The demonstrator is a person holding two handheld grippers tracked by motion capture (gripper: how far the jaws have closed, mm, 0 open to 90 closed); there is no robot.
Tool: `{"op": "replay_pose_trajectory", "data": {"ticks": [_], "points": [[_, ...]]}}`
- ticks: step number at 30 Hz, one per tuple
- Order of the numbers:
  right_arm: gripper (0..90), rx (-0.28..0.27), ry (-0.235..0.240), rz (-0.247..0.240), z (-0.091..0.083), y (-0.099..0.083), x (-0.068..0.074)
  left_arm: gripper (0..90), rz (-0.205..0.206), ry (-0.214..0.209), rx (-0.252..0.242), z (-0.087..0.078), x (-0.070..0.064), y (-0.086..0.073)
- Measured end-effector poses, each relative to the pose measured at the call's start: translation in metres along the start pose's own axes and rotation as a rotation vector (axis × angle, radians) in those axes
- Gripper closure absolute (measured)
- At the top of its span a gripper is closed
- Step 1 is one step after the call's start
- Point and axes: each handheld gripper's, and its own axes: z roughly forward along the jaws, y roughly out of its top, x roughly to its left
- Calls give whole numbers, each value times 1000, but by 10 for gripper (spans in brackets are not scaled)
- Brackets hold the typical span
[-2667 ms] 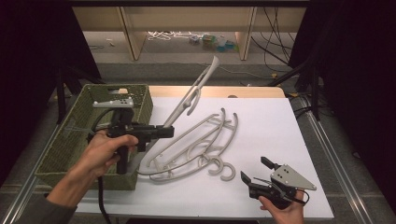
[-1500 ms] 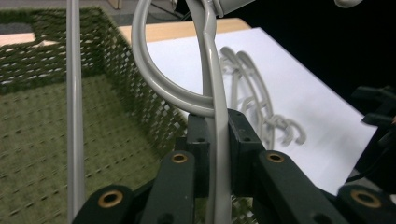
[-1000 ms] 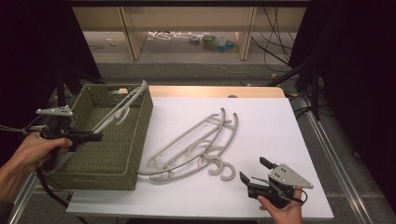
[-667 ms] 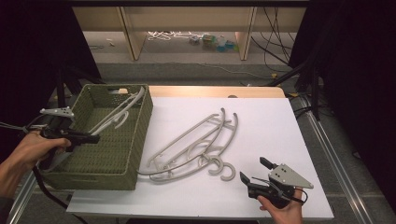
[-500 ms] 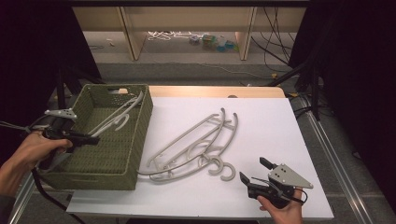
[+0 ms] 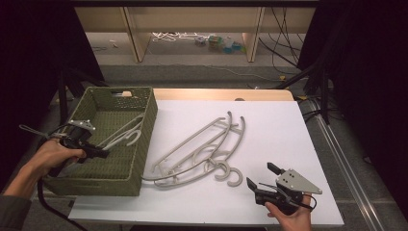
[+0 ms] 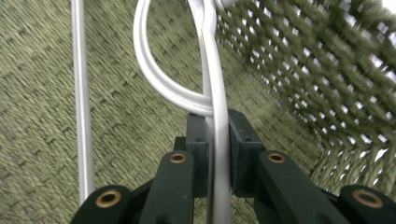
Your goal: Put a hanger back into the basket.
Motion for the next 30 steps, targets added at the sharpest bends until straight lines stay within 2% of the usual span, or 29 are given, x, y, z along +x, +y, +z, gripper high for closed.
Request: {"op": "replay_pose_trajectory", "data": {"ticks": [4,5,7,8,9,10,11,14,15,18,20,22,23,24,26,27,28,30], "points": [[170,-5,10,8,0,0,1,768,3,-5,22,5,-1,-4],[170,-6,7,4,0,0,0,768,1,9,23,4,-2,-5],[169,-8,7,8,1,0,0,746,1,3,-17,-2,-3,-5],[169,-8,7,8,1,0,0,729,1,3,-17,-2,-3,-5],[170,-7,7,8,1,0,1,702,-5,25,-35,-6,-6,-5],[170,-7,7,7,1,0,1,693,-5,25,-35,-6,-6,-5],[170,-6,8,7,1,0,1,676,-63,30,-111,-5,-13,-6],[170,-4,2,5,0,0,0,639,-48,29,-128,-8,-16,-6],[169,4,-1,-1,0,0,0,636,-30,25,-137,-8,-20,-5],[169,9,1,0,0,0,0,627,-13,32,-132,-8,-22,-3],[170,4,-1,-1,0,0,0,604,-29,42,-147,-9,-24,0],[170,-6,5,9,1,-1,0,597,-46,51,-199,-13,-29,4],[170,-6,5,9,1,-1,0,581,-46,51,-199,-13,-29,4],[170,-5,5,10,1,0,0,551,-61,73,-243,-16,-35,7],[169,-5,5,10,1,0,1,510,-70,77,-259,-18,-39,9],[169,-1,-5,3,0,0,0,487,-70,79,-299,-20,-47,12],[169,2,-2,2,0,0,0,466,-70,79,-299,-20,-47,12],[169,0,-2,1,0,0,0,411,-82,103,-353,-27,-61,18]]}}
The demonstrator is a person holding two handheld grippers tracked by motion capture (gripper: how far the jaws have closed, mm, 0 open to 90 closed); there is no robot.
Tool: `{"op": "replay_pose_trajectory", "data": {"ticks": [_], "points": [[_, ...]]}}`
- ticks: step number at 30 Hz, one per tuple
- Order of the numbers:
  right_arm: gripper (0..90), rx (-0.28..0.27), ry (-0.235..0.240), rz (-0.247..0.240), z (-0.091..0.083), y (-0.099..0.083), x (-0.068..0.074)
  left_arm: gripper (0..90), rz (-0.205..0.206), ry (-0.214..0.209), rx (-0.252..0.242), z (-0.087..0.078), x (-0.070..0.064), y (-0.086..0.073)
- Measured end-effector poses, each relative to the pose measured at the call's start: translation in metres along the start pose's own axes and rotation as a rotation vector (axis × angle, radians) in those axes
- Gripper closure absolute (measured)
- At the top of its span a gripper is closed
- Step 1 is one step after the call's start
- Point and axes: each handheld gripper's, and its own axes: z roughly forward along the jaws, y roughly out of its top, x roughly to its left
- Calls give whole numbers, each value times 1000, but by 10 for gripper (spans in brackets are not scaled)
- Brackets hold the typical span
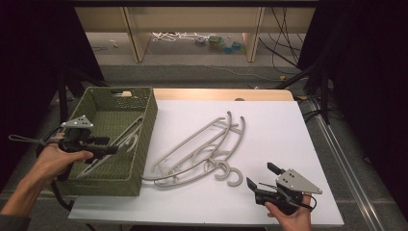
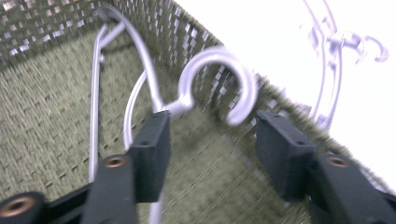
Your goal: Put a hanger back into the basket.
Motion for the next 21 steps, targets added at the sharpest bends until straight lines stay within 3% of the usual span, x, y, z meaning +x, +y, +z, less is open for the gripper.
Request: {"op": "replay_pose_trajectory", "data": {"ticks": [5,7,10,12,13,15,17,21], "points": [[168,-9,9,9,1,0,1,324,2,8,-121,-9,-32,11],[166,-5,7,7,0,0,0,310,18,4,-127,-10,-37,13],[166,-3,0,7,-1,1,0,297,9,-13,-203,-8,-59,16],[166,-7,-2,12,-1,1,0,289,17,-14,-204,-9,-64,17],[165,-9,-5,8,-1,1,0,284,22,-21,-245,-8,-74,17],[165,-12,-6,6,-1,1,0,276,23,-31,-258,-8,-79,18],[164,-5,1,7,-2,1,-1,272,48,-34,-275,-4,-97,18],[164,-12,6,9,-2,1,-1,254,41,-58,-285,1,-112,16]]}}
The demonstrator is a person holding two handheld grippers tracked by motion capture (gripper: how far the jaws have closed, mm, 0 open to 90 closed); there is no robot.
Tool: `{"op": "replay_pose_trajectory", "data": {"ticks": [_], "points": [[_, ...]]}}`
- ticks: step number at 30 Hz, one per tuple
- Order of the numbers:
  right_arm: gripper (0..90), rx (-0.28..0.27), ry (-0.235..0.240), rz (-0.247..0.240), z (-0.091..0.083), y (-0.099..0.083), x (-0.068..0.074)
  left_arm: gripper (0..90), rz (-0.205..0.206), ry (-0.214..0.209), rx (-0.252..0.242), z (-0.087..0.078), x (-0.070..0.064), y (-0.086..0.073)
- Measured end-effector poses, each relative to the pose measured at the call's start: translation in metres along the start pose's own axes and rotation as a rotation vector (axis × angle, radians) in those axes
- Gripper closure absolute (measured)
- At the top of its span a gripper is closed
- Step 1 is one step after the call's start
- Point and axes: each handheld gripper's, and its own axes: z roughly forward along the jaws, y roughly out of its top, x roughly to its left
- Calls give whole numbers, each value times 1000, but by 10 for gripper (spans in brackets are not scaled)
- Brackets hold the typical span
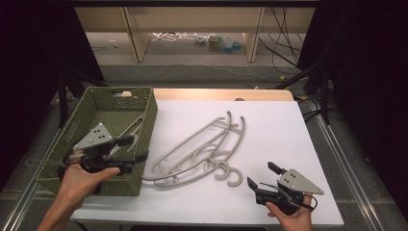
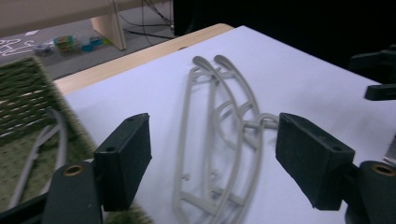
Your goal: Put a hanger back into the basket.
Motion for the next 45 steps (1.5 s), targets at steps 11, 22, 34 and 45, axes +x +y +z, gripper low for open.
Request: {"op": "replay_pose_trajectory", "data": {"ticks": [11,22,34,45], "points": [[164,1,7,1,-1,0,-1,276,-12,-47,18,26,-41,-16],[164,-12,15,14,1,-1,0,270,36,-82,96,74,-67,-28],[164,-8,13,14,1,-1,0,244,50,-96,181,116,-57,-33],[164,6,1,-8,1,0,0,300,41,-88,253,139,-44,-28]]}}
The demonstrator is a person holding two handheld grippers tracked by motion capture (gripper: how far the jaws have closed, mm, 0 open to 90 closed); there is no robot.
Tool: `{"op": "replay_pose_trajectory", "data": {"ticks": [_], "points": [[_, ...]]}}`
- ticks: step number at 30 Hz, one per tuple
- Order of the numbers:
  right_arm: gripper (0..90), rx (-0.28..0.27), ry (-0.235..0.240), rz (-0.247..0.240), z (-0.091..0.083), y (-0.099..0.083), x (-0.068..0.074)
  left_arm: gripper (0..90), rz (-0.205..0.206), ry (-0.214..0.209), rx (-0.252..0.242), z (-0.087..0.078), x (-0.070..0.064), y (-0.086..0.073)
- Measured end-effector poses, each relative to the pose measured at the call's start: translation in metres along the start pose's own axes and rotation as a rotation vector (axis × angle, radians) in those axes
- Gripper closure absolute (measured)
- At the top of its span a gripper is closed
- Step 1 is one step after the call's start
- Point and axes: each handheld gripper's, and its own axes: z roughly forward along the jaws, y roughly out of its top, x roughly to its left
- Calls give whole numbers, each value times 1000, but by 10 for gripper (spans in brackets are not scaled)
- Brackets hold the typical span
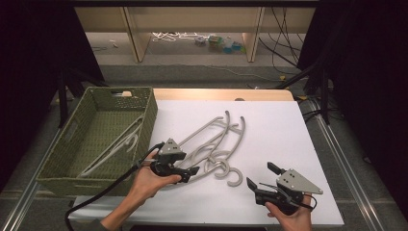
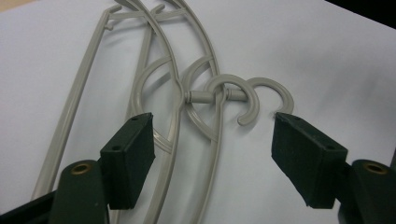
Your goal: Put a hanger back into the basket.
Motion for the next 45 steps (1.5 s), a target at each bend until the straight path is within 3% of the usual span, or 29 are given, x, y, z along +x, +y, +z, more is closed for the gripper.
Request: {"op": "replay_pose_trajectory", "data": {"ticks": [2,3,4,6,7,8,13,15,16,19,32,34,36,43,45], "points": [[164,1,3,0,0,0,0,300,36,12,3,3,-3,5],[164,-5,9,8,2,0,1,308,30,-17,11,5,-3,9],[163,1,1,-3,2,0,1,308,54,3,37,12,-2,16],[164,-1,2,-3,2,0,1,309,46,-9,43,15,1,18],[164,0,6,-4,2,0,1,306,8,-13,47,19,2,19],[164,0,7,-3,2,0,1,297,23,11,54,22,3,20],[163,8,8,0,2,0,0,283,20,-11,80,27,3,24],[163,1,8,3,2,0,1,283,31,-23,102,30,6,23],[164,0,7,-1,2,0,1,284,33,7,123,33,9,21],[163,0,5,-1,2,0,1,293,61,6,159,38,11,18],[164,-14,22,4,3,1,2,347,85,34,213,51,16,8],[164,-15,24,1,3,1,2,349,102,33,247,52,19,7],[164,-10,26,2,3,1,2,350,93,48,239,54,18,5],[164,-1,16,-9,1,2,1,394,99,40,259,58,18,2],[164,-1,18,-8,2,2,1,405,118,52,279,58,20,1]]}}
